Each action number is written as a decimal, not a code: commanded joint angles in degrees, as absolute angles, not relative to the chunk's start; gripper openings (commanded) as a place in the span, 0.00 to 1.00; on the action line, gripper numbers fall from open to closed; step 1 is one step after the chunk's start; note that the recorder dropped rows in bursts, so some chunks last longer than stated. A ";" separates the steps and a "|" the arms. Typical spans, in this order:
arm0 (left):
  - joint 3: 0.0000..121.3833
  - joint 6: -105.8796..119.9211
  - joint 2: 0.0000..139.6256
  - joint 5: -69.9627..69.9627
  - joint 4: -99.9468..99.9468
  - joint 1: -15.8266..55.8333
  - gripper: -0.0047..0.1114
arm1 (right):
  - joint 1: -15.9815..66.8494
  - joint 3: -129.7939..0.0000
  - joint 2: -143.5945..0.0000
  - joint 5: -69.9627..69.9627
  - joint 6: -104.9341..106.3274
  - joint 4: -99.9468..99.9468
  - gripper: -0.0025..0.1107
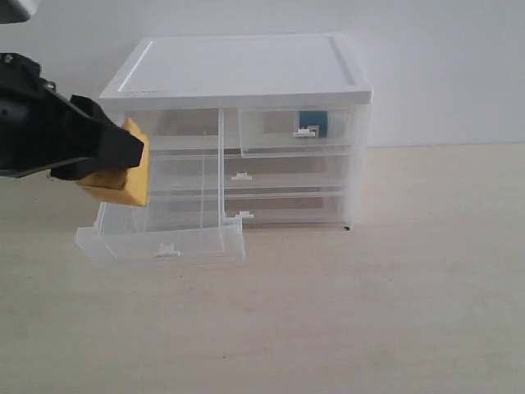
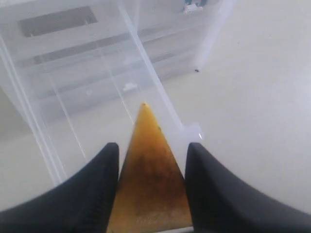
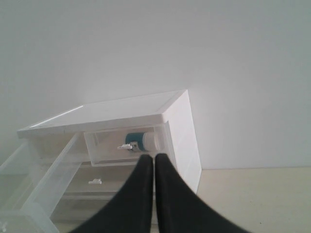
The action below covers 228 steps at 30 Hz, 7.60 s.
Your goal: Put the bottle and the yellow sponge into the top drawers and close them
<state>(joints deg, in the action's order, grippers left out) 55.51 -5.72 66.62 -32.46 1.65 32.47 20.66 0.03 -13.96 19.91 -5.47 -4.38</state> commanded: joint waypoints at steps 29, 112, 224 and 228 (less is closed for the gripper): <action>63.02 -13.02 94.05 -14.46 -11.36 26.53 0.08 | 20.52 0.00 -13.84 20.62 -5.40 -4.13 0.02; 56.81 -20.82 86.04 -27.36 -43.52 37.93 0.08 | 20.52 0.00 -13.84 20.72 -5.40 -4.13 0.02; 76.30 -56.37 102.57 -20.22 -56.50 30.98 0.08 | 20.52 0.00 -13.84 21.54 -4.79 -4.13 0.02; 76.68 -57.15 103.08 -21.00 -57.20 30.98 0.08 | 20.52 0.00 -13.84 21.54 -4.36 -4.13 0.02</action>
<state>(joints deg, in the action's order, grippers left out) 75.67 -55.67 102.11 -20.39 -54.60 31.42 20.66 0.03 -13.96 21.26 -5.08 -4.48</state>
